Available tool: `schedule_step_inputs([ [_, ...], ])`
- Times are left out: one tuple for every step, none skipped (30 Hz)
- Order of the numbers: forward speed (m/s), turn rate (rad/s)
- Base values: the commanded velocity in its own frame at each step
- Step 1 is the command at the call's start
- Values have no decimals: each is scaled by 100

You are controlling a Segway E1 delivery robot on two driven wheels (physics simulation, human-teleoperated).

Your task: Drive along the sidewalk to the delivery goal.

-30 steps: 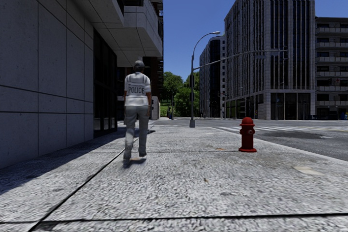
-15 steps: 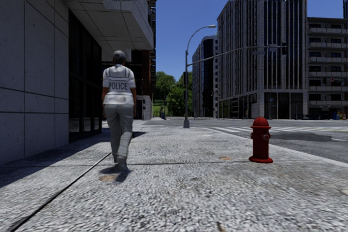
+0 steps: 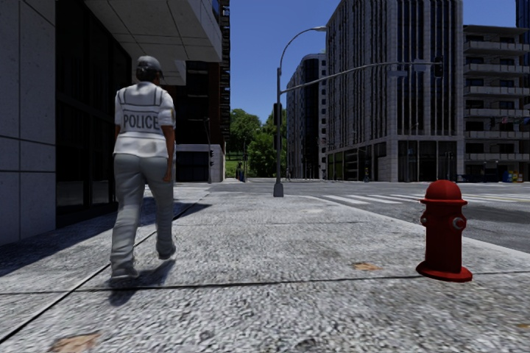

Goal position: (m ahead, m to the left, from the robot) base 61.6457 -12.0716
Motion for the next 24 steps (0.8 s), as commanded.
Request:
schedule_step_inputs([
  [200, -26],
  [200, -28],
  [200, -28],
  [200, -28],
  [200, -28],
  [200, -28],
  [200, -28],
  [200, -28],
  [200, -16],
  [200, 0],
  [200, 0],
  [200, 0],
  [200, 0],
  [200, 0],
  [200, 0],
  [200, 0],
  [200, 0],
  [200, 0],
  [200, -14],
  [200, -14],
  [200, -20],
  [200, -29],
  [200, -36],
  [200, -36],
])
